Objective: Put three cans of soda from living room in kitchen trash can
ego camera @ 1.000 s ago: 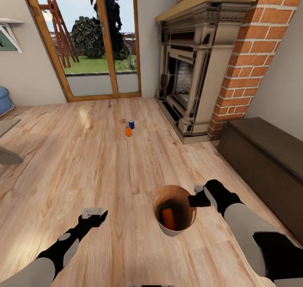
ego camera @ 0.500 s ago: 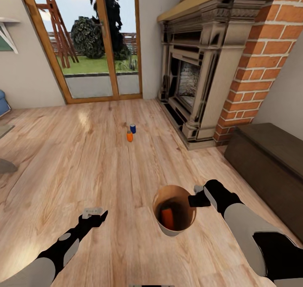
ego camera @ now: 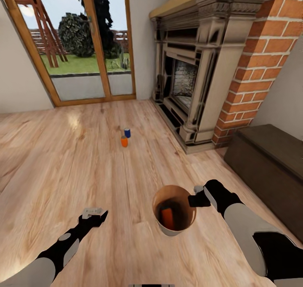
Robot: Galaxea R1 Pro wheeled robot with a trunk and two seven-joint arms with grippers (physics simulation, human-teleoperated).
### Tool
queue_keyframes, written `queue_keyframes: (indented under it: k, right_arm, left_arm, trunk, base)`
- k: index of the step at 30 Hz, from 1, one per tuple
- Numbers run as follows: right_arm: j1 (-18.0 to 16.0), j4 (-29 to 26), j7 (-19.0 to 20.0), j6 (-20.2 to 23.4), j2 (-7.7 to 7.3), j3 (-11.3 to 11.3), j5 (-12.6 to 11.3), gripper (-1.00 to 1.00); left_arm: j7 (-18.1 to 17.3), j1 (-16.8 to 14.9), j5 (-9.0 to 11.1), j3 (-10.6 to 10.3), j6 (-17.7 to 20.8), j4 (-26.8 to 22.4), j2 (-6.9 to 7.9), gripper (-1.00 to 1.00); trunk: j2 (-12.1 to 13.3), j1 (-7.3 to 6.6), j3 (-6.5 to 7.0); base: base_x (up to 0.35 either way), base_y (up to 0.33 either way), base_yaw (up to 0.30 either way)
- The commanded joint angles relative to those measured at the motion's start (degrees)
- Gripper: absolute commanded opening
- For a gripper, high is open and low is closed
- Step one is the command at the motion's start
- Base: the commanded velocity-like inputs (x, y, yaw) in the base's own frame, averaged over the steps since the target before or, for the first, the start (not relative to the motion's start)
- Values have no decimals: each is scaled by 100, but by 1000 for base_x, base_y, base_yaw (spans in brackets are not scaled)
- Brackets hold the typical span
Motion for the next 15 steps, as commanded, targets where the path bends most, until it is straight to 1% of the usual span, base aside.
queue_keyframes:
  k: [1, 15]
  right_arm:
    - [-3, -1, 46, 18, 1, -24, -135, -100]
    - [-3, 8, 43, 18, 10, -7, -135, -100]
  left_arm:
    - [0, 2, 0, 0, 0, -2, 0, 100]
    - [0, 9, 0, 0, -7, -1, 0, 100]
  trunk:
    - [0, -1, -6]
    - [0, -1, -79]
  base:
    - [308, 94, -181]
    - [308, 93, -197]
